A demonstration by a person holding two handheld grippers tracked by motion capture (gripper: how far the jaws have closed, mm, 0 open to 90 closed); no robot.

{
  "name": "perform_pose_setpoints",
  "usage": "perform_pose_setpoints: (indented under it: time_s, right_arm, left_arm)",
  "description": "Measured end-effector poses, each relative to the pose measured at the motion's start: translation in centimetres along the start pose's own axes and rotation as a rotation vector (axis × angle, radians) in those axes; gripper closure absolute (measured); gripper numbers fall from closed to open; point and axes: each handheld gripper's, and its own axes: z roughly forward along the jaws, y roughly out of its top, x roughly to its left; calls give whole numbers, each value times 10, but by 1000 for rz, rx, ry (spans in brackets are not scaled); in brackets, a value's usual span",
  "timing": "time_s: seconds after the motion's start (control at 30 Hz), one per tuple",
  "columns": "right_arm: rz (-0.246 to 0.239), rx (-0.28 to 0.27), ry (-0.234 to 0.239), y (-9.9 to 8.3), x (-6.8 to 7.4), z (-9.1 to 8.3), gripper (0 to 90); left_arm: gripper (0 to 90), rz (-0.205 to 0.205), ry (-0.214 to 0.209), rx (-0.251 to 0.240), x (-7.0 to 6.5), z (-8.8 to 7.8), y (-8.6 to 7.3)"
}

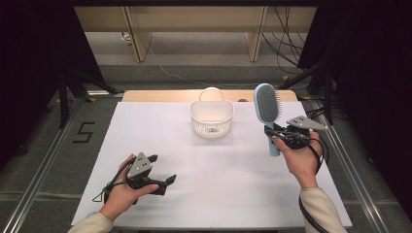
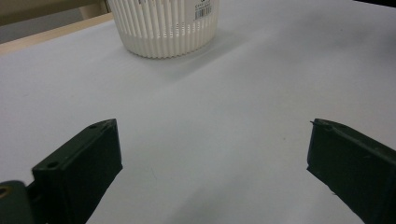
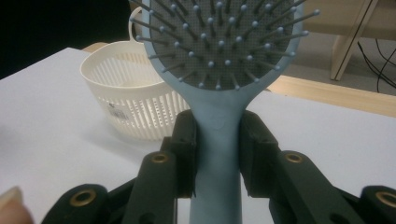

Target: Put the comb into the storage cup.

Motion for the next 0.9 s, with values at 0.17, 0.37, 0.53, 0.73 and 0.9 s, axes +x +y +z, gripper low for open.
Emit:
perform_pose_setpoints:
  time_s: [0.17, 0.37, 0.53, 0.73, 0.9]
  right_arm:
    - [1, -9, 1, 1, 1, 0, 705]
    - [3, -18, 2, 4, 2, 1, 705]
    - [4, -23, 3, 5, 3, 1, 705]
    - [4, -28, 5, 6, 4, 2, 705]
    - [4, -34, 5, 7, 4, 3, 705]
  left_arm:
    - [24, 0, 0, 0, 0, 0, 0]
    - [23, 1, 0, 2, 0, 0, 0]
    - [24, 1, -1, 2, 0, 0, 0]
    - [24, 0, -1, 1, 0, 0, 0]
    - [24, 0, -1, 1, 0, 0, 0]
